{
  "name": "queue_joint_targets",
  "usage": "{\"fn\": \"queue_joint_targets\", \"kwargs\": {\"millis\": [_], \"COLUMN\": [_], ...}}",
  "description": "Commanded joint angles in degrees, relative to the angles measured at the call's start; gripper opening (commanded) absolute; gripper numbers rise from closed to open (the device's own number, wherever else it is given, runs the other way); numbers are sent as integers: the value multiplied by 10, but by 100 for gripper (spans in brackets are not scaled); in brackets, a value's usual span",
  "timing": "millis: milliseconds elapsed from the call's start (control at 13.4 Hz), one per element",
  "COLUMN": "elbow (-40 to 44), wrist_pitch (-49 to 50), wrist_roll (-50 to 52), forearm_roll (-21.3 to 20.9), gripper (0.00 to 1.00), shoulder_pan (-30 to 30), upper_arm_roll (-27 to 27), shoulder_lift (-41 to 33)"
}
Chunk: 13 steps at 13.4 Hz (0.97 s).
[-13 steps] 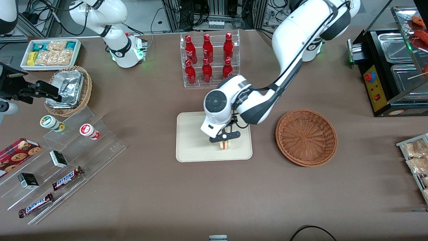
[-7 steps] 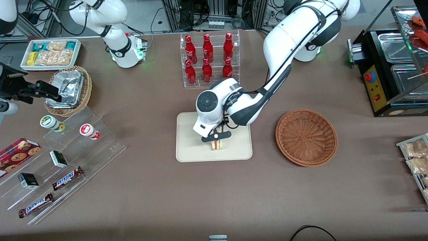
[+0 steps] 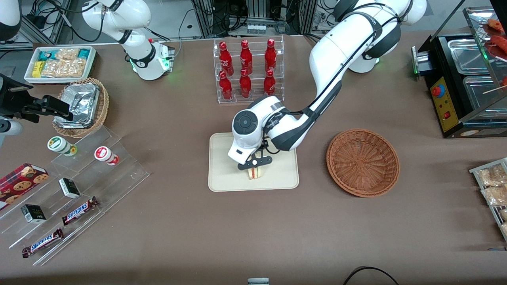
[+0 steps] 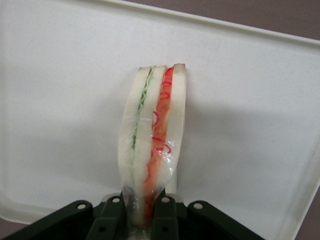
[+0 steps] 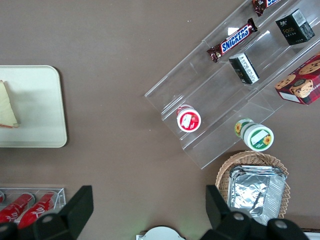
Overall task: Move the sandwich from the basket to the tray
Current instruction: 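Lower the sandwich onto the tray and open the left gripper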
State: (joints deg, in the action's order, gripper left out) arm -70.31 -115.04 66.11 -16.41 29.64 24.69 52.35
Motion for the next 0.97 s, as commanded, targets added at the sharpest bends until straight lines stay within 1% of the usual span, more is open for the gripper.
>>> {"fn": "queue_joint_targets", "kwargs": {"millis": [0,224,373,672,746,821,896], "elbow": [13,13,17,18,17,15,13], "wrist_pitch": [-9,2,17,45,46,48,58], "wrist_roll": [14,15,15,16,16,14,9], "forearm_roll": [-38,-66,-63,-56,-47,-29,-18], "gripper": [100,100,100,100,100,100,100], "shoulder_pan": [13,23,24,18,17,17,3], "upper_arm_roll": [-5,-5,-5,-2,-2,-4,-5], "shoulder_lift": [10,1,-7,-50,-61,-73,-83]}}
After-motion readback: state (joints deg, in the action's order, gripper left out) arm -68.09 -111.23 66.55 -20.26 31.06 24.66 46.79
